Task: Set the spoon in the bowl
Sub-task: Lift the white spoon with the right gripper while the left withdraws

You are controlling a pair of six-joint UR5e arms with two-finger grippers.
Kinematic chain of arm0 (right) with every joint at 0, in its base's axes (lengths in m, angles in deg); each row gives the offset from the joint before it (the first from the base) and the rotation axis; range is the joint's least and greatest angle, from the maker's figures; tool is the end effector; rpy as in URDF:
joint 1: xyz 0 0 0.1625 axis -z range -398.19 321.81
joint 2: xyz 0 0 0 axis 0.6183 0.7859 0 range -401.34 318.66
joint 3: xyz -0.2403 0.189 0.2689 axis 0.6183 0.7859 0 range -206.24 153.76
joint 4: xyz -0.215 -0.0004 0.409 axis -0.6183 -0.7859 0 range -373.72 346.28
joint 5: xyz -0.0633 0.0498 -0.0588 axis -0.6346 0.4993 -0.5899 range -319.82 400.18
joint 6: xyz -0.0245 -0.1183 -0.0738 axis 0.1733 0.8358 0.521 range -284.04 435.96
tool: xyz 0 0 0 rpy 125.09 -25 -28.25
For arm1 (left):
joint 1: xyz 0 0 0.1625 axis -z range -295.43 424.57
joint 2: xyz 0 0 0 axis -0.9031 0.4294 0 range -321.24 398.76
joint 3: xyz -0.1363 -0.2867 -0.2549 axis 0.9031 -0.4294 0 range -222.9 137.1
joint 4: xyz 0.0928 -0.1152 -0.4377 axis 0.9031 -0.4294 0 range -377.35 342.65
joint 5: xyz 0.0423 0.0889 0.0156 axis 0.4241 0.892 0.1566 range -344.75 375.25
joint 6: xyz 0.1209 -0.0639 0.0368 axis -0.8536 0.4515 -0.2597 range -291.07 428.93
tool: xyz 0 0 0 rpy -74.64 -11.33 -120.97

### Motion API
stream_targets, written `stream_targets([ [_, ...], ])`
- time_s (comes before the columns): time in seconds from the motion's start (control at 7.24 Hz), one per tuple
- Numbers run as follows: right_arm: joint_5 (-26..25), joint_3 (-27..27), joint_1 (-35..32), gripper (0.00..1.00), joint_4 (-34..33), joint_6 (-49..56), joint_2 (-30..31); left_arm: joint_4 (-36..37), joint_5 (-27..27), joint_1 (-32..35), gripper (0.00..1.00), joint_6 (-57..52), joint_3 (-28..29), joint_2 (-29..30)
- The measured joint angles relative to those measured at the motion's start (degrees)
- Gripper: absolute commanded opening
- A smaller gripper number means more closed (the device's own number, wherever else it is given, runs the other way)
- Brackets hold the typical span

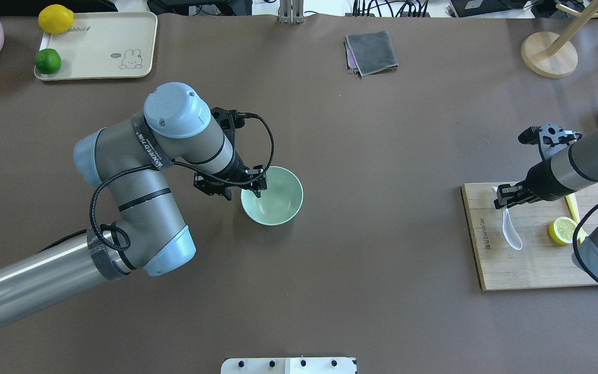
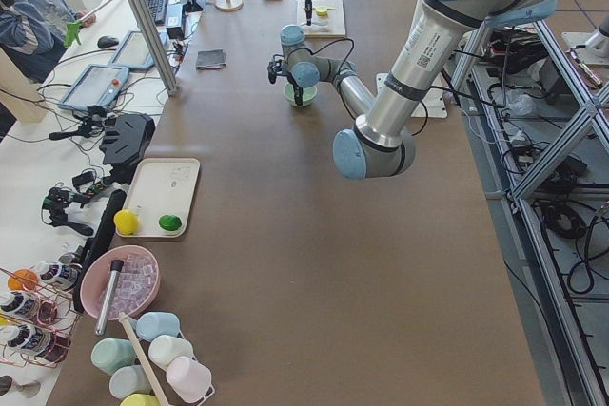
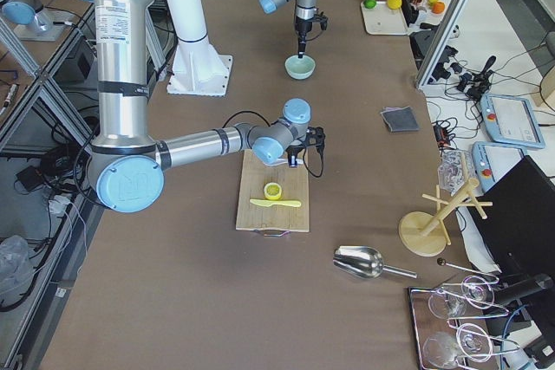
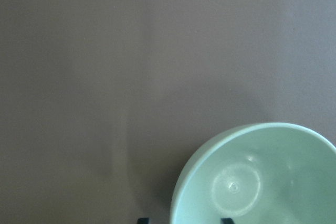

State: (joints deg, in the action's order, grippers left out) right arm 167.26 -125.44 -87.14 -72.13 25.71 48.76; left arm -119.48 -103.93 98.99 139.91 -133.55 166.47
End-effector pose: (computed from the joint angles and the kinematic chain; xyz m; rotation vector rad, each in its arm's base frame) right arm -0.3484 -0.4730 0.5203 0.0358 -0.9208 -0.0808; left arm 0.5862 -0.4796 0.2118 -0.0373 0.9812 -0.0226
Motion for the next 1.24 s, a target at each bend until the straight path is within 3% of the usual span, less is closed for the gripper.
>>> stream_targets([
  [0.55,-2.0,-2.7,2.8,0.0,-10.3,-9.1,-13.1,0.0,-0.6,2.9,0.97,-7.0,-10.6,-12.3],
  [0.83,-7.2,-4.2,8.4,0.0,-16.0,-20.2,-22.6,-0.2,-2.1,7.4,0.97,-17.4,-14.1,-21.0],
  [1.24,-18.5,-2.0,17.0,0.0,-24.9,-32.9,-36.7,-0.3,-9.2,17.5,0.97,-36.3,-13.5,-29.9],
])
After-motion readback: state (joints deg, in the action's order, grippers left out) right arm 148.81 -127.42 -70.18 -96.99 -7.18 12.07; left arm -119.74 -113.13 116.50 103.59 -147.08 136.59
